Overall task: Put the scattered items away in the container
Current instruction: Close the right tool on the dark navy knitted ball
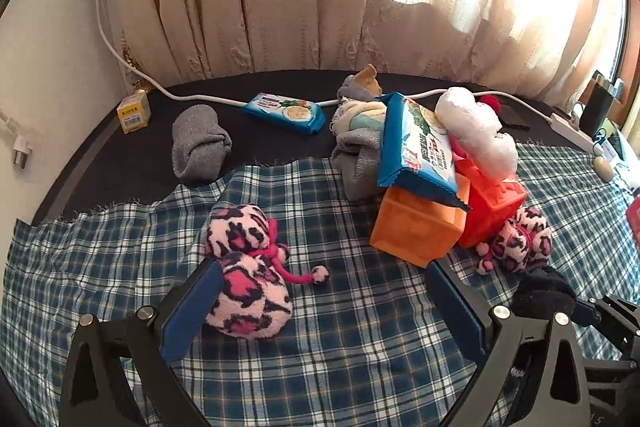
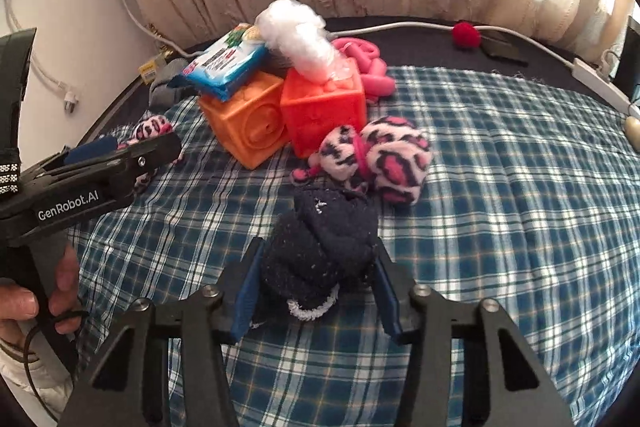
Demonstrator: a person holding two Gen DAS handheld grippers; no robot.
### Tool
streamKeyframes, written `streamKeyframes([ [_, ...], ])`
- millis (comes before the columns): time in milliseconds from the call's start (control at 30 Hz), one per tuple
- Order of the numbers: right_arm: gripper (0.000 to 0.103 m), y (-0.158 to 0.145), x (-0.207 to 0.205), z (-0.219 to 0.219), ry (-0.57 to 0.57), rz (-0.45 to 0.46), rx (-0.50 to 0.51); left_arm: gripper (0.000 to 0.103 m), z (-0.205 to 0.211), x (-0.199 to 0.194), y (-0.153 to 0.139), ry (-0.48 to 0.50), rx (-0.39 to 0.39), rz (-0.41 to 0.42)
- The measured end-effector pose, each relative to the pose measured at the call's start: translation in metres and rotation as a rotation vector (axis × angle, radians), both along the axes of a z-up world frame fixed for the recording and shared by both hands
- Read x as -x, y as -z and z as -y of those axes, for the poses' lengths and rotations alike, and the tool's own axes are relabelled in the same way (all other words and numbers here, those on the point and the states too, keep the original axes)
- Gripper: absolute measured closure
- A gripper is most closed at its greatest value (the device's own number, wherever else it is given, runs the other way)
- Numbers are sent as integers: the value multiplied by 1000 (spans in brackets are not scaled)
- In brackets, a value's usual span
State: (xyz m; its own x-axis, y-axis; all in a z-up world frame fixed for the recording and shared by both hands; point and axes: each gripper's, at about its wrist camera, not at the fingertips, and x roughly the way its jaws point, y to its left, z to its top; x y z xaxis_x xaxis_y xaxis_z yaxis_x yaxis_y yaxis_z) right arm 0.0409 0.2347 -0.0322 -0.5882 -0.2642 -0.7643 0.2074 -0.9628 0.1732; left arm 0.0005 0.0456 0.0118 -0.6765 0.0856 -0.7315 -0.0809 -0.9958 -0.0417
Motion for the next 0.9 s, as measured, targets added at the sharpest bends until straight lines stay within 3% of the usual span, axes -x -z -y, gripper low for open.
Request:
streamKeyframes([
  [133, 49, -3, -2, -7, 18, -21, 11, 1, -6, 2, -8, 18, 3, 0],
  [400, 49, -6, -4, -19, 39, -56, 36, 1, -45, 8, -20, 52, 167, -65],
  [900, 49, 0, -1, -40, 69, -39, 95, 1, -66, 38, -12, 65, 175, -56],
])
